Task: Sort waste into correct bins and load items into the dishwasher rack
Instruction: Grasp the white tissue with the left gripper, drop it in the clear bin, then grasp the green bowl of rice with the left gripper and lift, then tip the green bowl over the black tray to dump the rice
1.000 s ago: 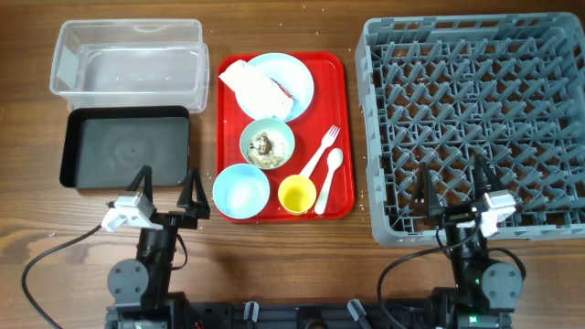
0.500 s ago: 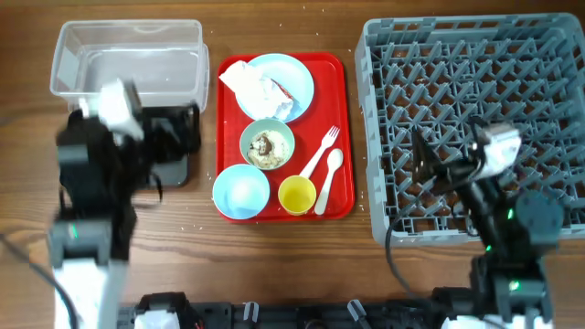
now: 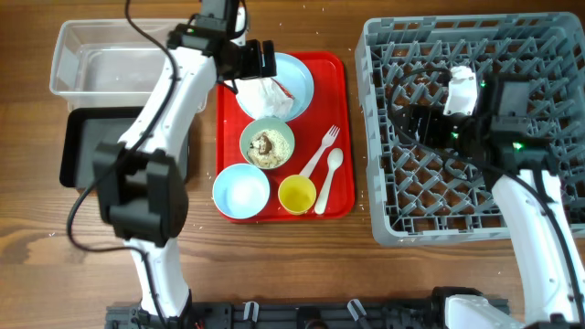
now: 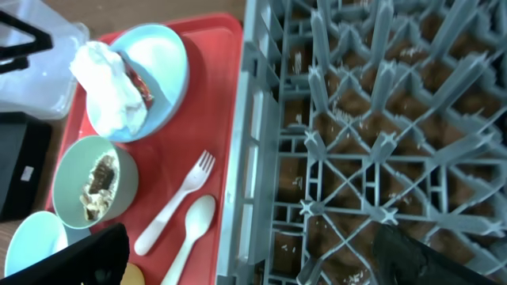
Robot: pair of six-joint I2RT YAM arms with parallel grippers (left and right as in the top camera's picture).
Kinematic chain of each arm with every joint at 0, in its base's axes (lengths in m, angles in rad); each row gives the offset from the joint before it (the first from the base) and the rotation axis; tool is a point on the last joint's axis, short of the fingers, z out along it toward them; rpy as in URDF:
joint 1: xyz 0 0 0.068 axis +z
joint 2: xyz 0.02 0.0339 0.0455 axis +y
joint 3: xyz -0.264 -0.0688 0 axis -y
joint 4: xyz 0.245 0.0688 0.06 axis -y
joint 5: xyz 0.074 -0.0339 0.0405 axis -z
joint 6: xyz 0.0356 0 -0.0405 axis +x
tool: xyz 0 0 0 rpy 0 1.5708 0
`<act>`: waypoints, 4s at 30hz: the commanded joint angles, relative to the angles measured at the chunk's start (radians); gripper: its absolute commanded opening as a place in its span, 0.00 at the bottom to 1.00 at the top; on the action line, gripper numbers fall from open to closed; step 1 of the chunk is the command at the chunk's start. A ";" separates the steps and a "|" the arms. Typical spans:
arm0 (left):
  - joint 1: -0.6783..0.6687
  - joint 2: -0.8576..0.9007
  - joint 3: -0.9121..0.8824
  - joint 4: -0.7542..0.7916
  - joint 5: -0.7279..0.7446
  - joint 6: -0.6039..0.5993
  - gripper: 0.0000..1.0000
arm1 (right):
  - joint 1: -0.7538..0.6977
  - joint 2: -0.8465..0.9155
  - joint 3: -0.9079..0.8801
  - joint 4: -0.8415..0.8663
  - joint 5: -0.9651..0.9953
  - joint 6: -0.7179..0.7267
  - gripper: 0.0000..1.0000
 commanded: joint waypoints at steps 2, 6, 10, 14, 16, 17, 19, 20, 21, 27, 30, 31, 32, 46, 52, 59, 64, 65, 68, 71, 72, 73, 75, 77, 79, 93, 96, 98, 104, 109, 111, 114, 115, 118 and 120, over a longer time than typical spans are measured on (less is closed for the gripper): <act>-0.032 0.104 0.019 0.087 -0.108 -0.204 1.00 | -0.003 0.047 0.014 -0.008 -0.017 0.032 1.00; -0.080 0.172 0.019 0.113 -0.197 -0.230 1.00 | -0.003 0.047 0.014 -0.011 -0.016 0.029 1.00; -0.093 0.232 0.019 0.121 -0.202 -0.230 1.00 | -0.003 0.047 0.014 -0.024 -0.016 0.029 1.00; -0.092 0.246 0.019 0.128 -0.210 -0.230 0.94 | -0.003 0.047 0.014 -0.038 -0.016 0.029 1.00; -0.092 0.268 0.018 0.123 -0.211 -0.230 0.82 | -0.003 0.047 0.014 -0.048 -0.016 0.029 1.00; -0.092 0.274 0.018 0.122 -0.211 -0.230 0.73 | -0.003 0.047 0.014 -0.052 -0.014 0.029 1.00; -0.092 0.275 0.018 0.123 -0.212 -0.230 0.34 | -0.003 0.047 0.014 -0.051 -0.012 0.029 1.00; -0.092 0.275 0.018 0.122 -0.212 -0.230 0.06 | -0.003 0.047 0.014 -0.051 -0.012 0.029 0.99; -0.092 0.274 0.019 0.117 -0.212 -0.230 0.04 | -0.003 0.047 0.014 -0.051 -0.012 0.029 0.99; -0.083 0.060 0.082 0.109 -0.204 -0.199 0.04 | -0.003 0.047 0.014 -0.044 -0.012 0.029 1.00; -0.041 -0.089 0.083 0.099 -0.256 -0.103 0.04 | -0.003 0.047 0.014 -0.042 -0.012 0.029 1.00; -0.010 -0.109 0.083 0.090 -0.308 -0.052 0.04 | -0.003 0.047 0.014 -0.038 -0.012 0.029 1.00; 0.019 -0.109 0.083 0.089 -0.324 0.008 0.04 | -0.003 0.047 0.014 -0.035 -0.012 0.029 1.00; 0.297 0.065 0.091 0.143 -0.240 0.134 0.85 | -0.003 0.047 0.014 -0.025 -0.012 0.032 1.00; 0.199 -0.158 0.094 -0.089 -0.004 0.117 0.74 | -0.003 0.047 0.014 -0.022 -0.012 0.031 1.00; -0.115 -0.089 -0.036 -0.259 0.031 -0.089 0.72 | -0.003 0.047 0.014 -0.021 -0.012 0.030 1.00; -0.251 0.035 -0.119 -0.131 0.017 -0.112 0.70 | -0.003 0.047 0.014 -0.024 -0.013 0.032 1.00; -0.265 0.061 -0.119 -0.134 0.007 -0.135 0.67 | -0.003 0.047 0.014 -0.026 -0.013 0.032 1.00; -0.274 0.089 -0.119 -0.134 -0.002 -0.164 0.64 | -0.003 0.047 0.014 -0.026 -0.013 0.032 1.00; -0.274 0.089 -0.119 -0.134 -0.019 -0.163 0.37 | -0.003 0.047 0.014 -0.025 -0.013 0.032 1.00; -0.274 0.089 -0.119 -0.138 -0.036 -0.163 0.28 | -0.003 0.047 0.014 -0.025 -0.013 0.032 1.00; -0.274 0.090 -0.122 -0.142 -0.039 -0.163 0.27 | -0.003 0.047 0.014 -0.026 -0.012 0.032 1.00; -0.274 0.090 -0.142 -0.140 -0.053 -0.163 0.28 | -0.003 0.047 0.014 -0.026 -0.012 0.032 1.00; -0.274 0.090 -0.167 -0.129 -0.070 -0.163 0.21 | -0.003 0.047 0.014 -0.026 -0.013 0.032 1.00; -0.274 0.090 -0.172 -0.128 -0.069 -0.163 0.04 | -0.003 0.047 0.014 -0.026 -0.012 0.032 1.00; -0.215 -0.122 -0.109 -0.216 0.007 -0.160 0.04 | -0.003 0.047 0.014 -0.025 -0.012 0.032 1.00; -0.020 -0.212 -0.109 -0.304 0.129 -0.093 0.04 | -0.003 0.047 0.014 -0.025 -0.012 0.031 1.00; 0.130 -0.220 -0.109 -0.369 0.265 0.003 0.04 | -0.003 0.047 0.014 -0.024 -0.012 0.032 1.00; 0.498 -0.220 -0.173 -0.492 0.616 0.456 0.04 | -0.003 0.047 0.014 -0.022 -0.012 0.031 1.00; 0.760 -0.219 -0.422 -0.247 0.964 0.507 0.04 | -0.003 0.048 0.014 -0.014 -0.012 0.031 1.00; 0.809 -0.219 -0.459 -0.225 1.043 0.508 0.04 | -0.003 0.048 0.014 -0.014 -0.012 0.032 1.00; 0.863 -0.210 -0.472 -0.232 1.205 0.451 0.04 | -0.003 0.048 0.014 -0.014 -0.012 0.032 1.00; 0.875 -0.209 -0.472 -0.231 1.263 0.416 0.04 | -0.003 0.048 0.014 -0.014 -0.013 0.032 1.00; 0.903 -0.209 -0.472 -0.231 1.381 0.351 0.04 | -0.003 0.048 0.014 -0.014 -0.012 0.032 1.00; 0.918 -0.209 -0.472 -0.231 1.420 0.283 0.04 | -0.003 0.048 0.014 -0.014 -0.012 0.032 1.00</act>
